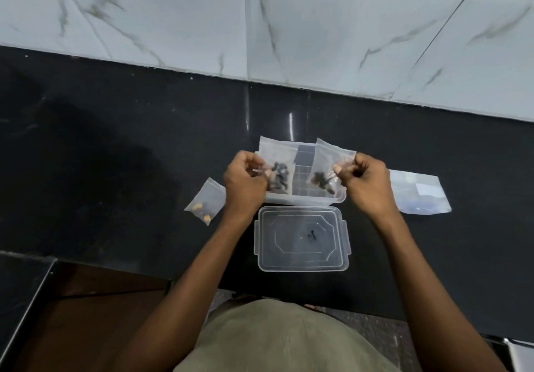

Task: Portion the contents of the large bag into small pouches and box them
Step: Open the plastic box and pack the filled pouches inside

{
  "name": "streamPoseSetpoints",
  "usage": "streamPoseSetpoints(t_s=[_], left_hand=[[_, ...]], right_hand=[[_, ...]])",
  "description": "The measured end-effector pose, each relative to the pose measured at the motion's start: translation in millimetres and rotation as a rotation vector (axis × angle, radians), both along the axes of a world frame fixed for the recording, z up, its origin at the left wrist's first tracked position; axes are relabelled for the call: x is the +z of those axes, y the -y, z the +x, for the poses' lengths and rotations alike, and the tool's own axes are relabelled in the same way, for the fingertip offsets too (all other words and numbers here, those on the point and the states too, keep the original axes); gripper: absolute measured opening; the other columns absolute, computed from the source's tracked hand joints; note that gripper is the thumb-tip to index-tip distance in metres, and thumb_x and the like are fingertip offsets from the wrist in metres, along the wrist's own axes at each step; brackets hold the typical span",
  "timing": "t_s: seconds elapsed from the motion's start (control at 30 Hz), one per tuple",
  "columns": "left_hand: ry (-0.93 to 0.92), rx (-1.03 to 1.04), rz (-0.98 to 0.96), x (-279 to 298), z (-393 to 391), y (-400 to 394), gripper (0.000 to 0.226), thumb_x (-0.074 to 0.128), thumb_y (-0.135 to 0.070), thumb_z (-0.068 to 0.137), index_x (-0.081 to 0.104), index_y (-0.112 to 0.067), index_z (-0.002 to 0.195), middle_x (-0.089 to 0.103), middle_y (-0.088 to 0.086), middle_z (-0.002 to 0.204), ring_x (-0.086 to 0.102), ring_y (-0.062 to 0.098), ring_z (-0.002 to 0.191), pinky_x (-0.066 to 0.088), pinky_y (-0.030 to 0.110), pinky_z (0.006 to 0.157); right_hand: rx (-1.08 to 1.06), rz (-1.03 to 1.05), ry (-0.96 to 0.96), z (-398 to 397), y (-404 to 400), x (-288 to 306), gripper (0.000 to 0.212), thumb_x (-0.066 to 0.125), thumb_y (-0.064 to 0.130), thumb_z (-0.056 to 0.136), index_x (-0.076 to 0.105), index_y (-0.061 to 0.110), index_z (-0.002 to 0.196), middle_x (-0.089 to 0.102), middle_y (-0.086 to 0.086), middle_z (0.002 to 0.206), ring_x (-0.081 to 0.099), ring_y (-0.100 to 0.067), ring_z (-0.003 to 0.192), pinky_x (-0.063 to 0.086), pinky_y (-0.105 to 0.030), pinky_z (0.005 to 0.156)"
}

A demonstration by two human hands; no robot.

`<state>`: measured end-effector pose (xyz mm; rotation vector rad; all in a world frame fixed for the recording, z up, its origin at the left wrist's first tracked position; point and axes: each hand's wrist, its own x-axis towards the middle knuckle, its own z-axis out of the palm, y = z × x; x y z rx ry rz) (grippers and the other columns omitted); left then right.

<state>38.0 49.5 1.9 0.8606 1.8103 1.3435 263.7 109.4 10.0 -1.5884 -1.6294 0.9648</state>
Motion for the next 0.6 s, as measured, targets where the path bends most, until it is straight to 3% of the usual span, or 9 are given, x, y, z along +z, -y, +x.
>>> streamPoseSetpoints(t_s=[0.13,0.27,0.4,0.5,0.6], left_hand=[[-0.301,-0.166,-0.117,-1,30,-17,0.032,0.065,0.013,0.077,0.057,-0.011,0.097,0.060,0.000,0.095,0.063,0.018,0.085,0.058,0.033,0.068],[-0.573,-0.309,-0.277,-12,42,-31,0.017,0.074,-0.004,0.085,0.065,-0.002,0.100,0.066,0.011,0.102,0.068,0.026,0.091,0.059,0.032,0.077],[-0.717,-0.456,-0.471,-13,43,-35,0.026,0.067,-0.015,0.094,0.063,-0.004,0.118,0.059,0.014,0.124,0.065,0.032,0.102,0.058,0.040,0.089],[-0.779,-0.500,-0.571,-8,44,-37,0.031,0.066,-0.021,0.094,0.065,-0.006,0.120,0.058,0.015,0.125,0.062,0.031,0.107,0.056,0.041,0.092],[-0.911,-0.499,-0.598,-2,47,-38,0.034,0.064,-0.022,0.094,0.065,-0.006,0.123,0.055,0.018,0.130,0.056,0.031,0.117,0.052,0.040,0.098]], right_hand=[[0.027,-0.008,0.122,11,-19,3,0.025,0.075,0.016,0.091,0.064,-0.003,0.080,0.069,-0.019,0.077,0.054,-0.012,0.065,0.048,-0.029,0.059],[0.050,-0.030,0.124,10,-26,5,0.015,0.074,0.012,0.092,0.070,0.004,0.079,0.071,0.000,0.074,0.059,-0.006,0.061,0.044,-0.015,0.053],[0.109,-0.061,0.160,8,-29,1,0.019,0.076,0.012,0.090,0.070,0.024,0.076,0.073,0.004,0.077,0.069,-0.014,0.070,0.058,-0.032,0.066],[0.152,-0.083,0.236,3,-32,-1,0.012,0.077,0.015,0.086,0.072,0.023,0.079,0.073,0.008,0.076,0.072,-0.017,0.074,0.062,-0.044,0.074],[0.217,-0.063,0.311,-7,-33,3,0.008,0.072,0.008,0.082,0.070,0.015,0.078,0.072,0.004,0.075,0.070,-0.018,0.072,0.060,-0.041,0.070]])
